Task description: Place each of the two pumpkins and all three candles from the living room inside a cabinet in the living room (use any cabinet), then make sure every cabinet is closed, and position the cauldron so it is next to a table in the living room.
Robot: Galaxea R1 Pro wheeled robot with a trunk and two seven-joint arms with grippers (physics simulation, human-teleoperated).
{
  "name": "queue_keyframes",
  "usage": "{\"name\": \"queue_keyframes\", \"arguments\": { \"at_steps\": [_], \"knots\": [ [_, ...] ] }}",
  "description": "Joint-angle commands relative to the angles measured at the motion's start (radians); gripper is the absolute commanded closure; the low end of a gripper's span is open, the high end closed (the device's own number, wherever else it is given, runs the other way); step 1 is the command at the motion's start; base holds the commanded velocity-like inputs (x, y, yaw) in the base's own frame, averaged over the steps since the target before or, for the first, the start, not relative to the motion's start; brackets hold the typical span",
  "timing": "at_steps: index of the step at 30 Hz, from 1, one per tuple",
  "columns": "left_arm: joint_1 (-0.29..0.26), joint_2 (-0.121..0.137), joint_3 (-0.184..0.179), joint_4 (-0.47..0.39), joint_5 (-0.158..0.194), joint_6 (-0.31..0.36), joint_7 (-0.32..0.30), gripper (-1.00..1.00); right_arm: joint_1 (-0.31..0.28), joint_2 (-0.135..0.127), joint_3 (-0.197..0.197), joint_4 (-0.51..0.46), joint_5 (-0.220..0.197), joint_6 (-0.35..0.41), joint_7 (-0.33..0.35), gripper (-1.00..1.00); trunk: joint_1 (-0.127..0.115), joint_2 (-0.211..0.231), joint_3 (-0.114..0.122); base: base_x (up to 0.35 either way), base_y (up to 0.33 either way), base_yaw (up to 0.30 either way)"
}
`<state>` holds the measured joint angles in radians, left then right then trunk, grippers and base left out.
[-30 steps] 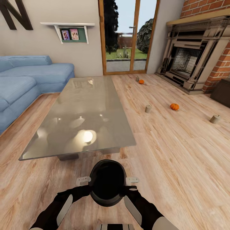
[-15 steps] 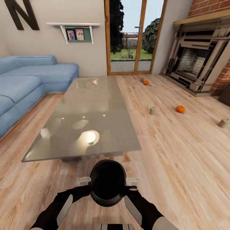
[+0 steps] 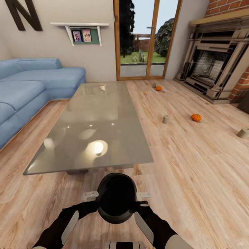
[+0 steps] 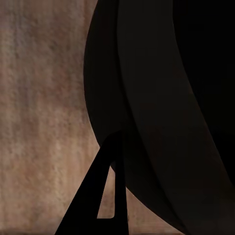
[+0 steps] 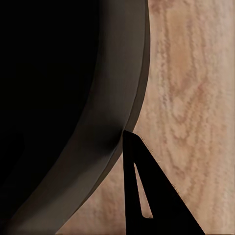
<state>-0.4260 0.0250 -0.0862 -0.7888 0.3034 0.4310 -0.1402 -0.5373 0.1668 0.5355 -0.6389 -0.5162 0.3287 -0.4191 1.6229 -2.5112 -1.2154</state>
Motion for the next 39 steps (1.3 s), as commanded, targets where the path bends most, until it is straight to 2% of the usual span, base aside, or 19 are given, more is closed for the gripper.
{"name": "queue_keyframes", "arguments": {
  "at_steps": [1,8,39],
  "knots": [
    [0.0,0.0,-0.007,-0.001,0.014,0.005,0.001,1.0,-0.001,0.0,0.044,-0.018,-0.025,-0.002,0.008,1.0,0.0,-0.001,-0.005,0.0,0.0,0.0],
    [0.0,0.0,-0.008,-0.001,0.014,0.005,0.001,1.0,-0.001,0.0,0.044,-0.018,-0.025,-0.001,0.008,1.0,0.003,-0.002,-0.032,0.0,0.0,0.0],
    [0.0,0.001,-0.008,-0.001,0.014,0.005,0.002,1.0,-0.001,-0.001,0.044,-0.018,-0.025,-0.001,0.008,1.0,0.003,-0.002,-0.032,0.017,0.0,0.0]
  ]
}}
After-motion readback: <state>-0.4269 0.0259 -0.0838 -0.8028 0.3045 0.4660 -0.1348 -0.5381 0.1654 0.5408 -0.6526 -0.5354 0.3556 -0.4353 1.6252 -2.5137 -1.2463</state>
